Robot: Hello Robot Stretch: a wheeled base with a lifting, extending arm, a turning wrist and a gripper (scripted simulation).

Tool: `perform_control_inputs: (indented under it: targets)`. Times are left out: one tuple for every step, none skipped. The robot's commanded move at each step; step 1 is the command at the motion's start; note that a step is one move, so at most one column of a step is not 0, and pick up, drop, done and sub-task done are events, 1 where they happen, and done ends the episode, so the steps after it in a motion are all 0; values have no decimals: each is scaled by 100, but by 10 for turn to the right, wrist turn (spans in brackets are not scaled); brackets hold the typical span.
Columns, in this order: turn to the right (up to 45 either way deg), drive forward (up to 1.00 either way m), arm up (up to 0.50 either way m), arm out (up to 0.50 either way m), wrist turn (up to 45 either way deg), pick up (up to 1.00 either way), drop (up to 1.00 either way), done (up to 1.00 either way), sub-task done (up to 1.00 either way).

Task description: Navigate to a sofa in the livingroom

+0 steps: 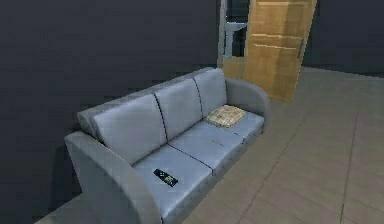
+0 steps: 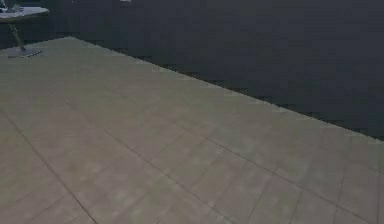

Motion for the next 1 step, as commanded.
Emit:
perform_control_inputs:
  targets:
    - [0,0,0,0,0,0,0,100,0]
